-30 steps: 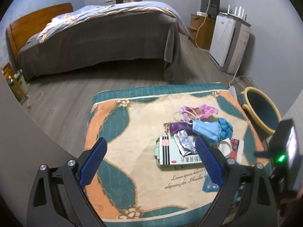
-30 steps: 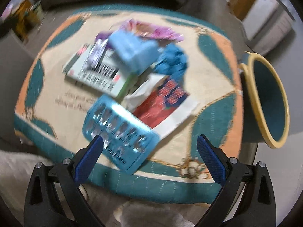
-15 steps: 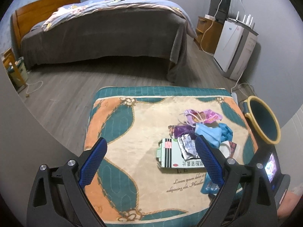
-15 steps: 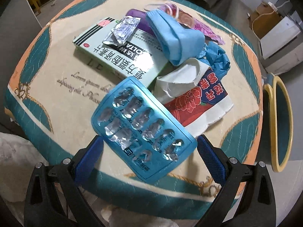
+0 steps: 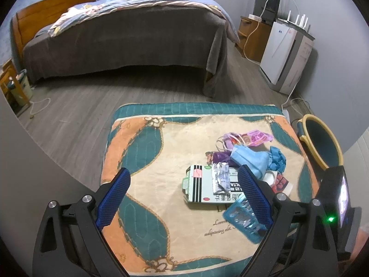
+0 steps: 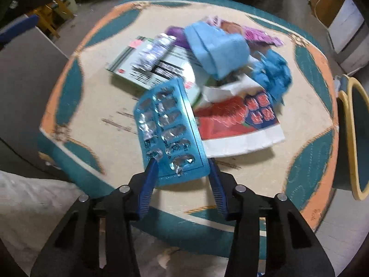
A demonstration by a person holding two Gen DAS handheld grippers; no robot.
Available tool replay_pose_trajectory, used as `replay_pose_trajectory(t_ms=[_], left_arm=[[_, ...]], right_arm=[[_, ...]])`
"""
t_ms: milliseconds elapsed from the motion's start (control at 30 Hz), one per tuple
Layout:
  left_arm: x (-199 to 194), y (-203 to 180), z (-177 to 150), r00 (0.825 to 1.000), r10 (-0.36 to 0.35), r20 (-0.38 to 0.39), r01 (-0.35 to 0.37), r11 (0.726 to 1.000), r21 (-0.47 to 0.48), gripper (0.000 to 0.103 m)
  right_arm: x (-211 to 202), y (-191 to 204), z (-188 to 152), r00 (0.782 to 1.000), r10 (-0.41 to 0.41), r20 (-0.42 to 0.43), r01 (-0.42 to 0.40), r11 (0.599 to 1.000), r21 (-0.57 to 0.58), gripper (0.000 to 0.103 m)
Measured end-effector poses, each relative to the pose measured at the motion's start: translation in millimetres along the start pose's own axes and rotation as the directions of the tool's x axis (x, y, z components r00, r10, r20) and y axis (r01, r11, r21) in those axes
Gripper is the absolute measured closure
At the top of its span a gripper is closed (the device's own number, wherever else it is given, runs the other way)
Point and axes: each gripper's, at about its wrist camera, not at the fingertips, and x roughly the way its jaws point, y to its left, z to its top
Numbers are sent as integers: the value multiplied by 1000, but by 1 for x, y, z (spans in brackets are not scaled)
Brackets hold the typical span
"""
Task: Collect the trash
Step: 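Grasp the blue blister pack with the right gripper and lift it, then grasp the silver blister strip with the left gripper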
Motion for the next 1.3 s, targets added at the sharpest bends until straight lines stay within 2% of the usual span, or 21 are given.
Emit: replay_pose_trajectory(t_ms=[67, 167, 233, 300, 367, 533, 633, 800, 933, 1133, 1300], left_arm=[[0, -1, 0, 1000, 0, 2, 0, 1000, 5, 10], [1, -2, -1, 1000, 2, 0, -2, 1000, 12, 10], [2, -1, -1, 1000, 6, -1, -6, 1000, 15, 10], [3, 0, 0, 1000, 7, -2, -7, 1000, 16, 9], [4, 2, 0, 1000, 9, -5, -9, 1000, 15, 9], [6, 11, 0, 1000, 13, -13, -13, 1000, 7, 9], [7, 14, 1, 1000, 12, -12, -12, 1000, -3, 9], [8, 16, 3, 1000, 6, -9, -7, 1000, -10, 9], [7, 15, 5, 1000, 0, -7, -1, 1000, -19, 10], [7, 7, 9, 1000, -6, -4, 6, 1000, -14, 10], [21, -8, 3, 999, 9, -34, -8, 999, 48, 10]], right_arm=[[-4, 7, 2, 1000, 5, 21, -4, 1000, -30, 62], [-5, 19, 4, 997, -63, 49, 67, 995, -78, 60], [-1, 14, 16, 997, -48, 57, 52, 996, -73, 53], [-1, 18, 20, 996, -48, 69, 53, 996, -72, 38], [5, 15, 23, 996, -62, 67, 68, 995, -77, 30], [26, 27, 26, 993, -113, 29, 116, 985, -127, 27], [31, 42, 24, 983, -176, 46, 182, 960, -213, 37], [22, 40, 26, 980, -186, 62, 195, 963, -186, 37], [-3, 26, 23, 988, -135, 75, 142, 984, -110, 37], [-56, -6, 33, 987, -121, 104, 125, 992, -34, 37], [-105, -36, 46, 966, -170, 197, 178, 984, -24, 37]])
